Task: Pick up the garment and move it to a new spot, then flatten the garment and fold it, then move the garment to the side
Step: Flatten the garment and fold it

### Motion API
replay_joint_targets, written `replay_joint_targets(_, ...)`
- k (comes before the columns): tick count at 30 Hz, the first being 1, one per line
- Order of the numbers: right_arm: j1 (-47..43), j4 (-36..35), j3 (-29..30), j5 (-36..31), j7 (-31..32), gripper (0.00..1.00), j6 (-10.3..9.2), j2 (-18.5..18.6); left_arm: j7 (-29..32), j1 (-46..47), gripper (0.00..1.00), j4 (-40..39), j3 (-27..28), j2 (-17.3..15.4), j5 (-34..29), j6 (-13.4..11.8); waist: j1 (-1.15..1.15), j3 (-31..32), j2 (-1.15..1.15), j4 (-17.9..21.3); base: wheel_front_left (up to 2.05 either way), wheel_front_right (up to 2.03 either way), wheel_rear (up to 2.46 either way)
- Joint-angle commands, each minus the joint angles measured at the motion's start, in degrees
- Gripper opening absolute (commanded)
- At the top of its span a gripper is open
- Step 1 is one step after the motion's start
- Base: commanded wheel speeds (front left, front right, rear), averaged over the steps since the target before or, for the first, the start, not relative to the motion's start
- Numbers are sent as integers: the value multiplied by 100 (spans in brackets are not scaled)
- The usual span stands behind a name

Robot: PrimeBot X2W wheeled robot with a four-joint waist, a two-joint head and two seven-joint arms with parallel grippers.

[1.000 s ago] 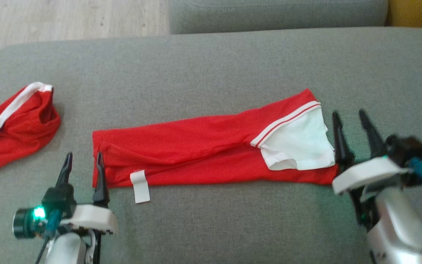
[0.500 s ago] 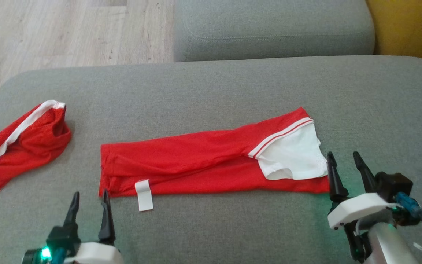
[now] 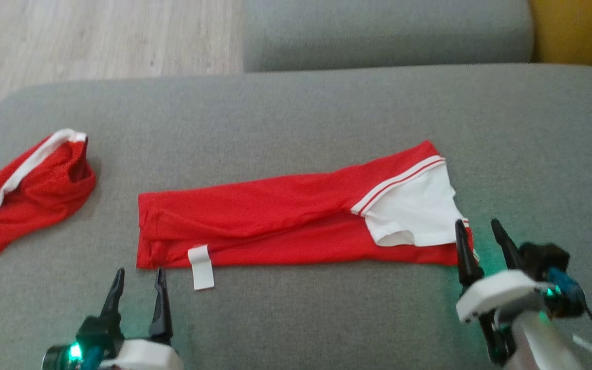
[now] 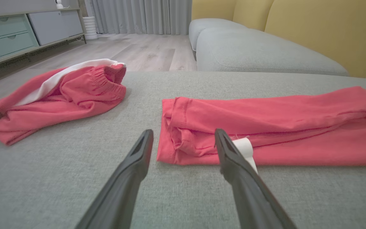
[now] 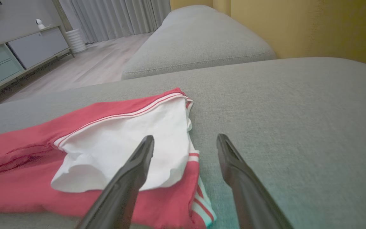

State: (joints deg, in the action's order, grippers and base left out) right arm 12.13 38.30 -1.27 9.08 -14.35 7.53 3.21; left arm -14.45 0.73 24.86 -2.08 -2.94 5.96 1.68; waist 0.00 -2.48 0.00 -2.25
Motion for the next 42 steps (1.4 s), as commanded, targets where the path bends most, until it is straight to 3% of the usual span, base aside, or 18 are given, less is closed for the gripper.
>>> replay_joint_targets(1, 584, -34, -92, -65, -64, 100, -4, 27, -55, 398, 100, -138, 110, -3, -49, 39, 0, -277, 0, -105, 0, 0, 0)
replay_joint_targets(12, 1592, 1541, 139, -284, 101, 100, -4, 138, -55, 782, 100, 1, -257, 5, 323, -46, 0, -840, 0, -428, 0, 0, 0)
replay_joint_targets(18, 1676, 2117, -348, 302, 338, 100, -4, 7, -55, 835, 100, 48, -316, 5, 414, -133, 0, -900, 0, -483, 0, 0, 0)
replay_joint_targets(19, 1640, 2123, -520, 456, 363, 86, -4, -7, -55, 840, 100, 54, -321, 5, 412, -131, 0, -893, 0, -480, 0, 0, 0)
replay_joint_targets(20, 1592, 2113, -664, 638, 376, 59, -4, -16, -55, 838, 100, 53, -321, 5, 412, -130, 0, -874, 0, -471, 0, 0, 0)
replay_joint_targets(21, 1548, 2092, -804, 786, 380, 5, -4, -21, -55, 827, 100, 49, -322, 5, 411, -132, 0, -854, 0, -456, 0, 0, 0)
replay_joint_targets(22, 1513, 2064, -933, 897, 357, 0, -4, -23, -55, 811, 100, 45, -328, 5, 414, -127, 0, -828, 0, -432, 0, 0, 0)
replay_joint_targets(26, 1526, 2007, -997, 1143, 107, 0, -4, 175, -55, 758, 100, 35, -353, 6, 398, -115, 0, -731, 0, -314, 0, 0, 0)
replay_joint_targets(35, 1603, 1731, -404, 1052, -61, 0, -4, 925, -55, 557, 100, 68, -459, 6, 431, -70, 0, -338, 0, -56, 0, 0, 0)
replay_joint_targets(42, 1498, 848, -726, 986, -63, 0, -4, 508, -55, 381, 100, 132, -569, 6, 514, -112, 0, -131, 0, -29, 0, 0, 0)
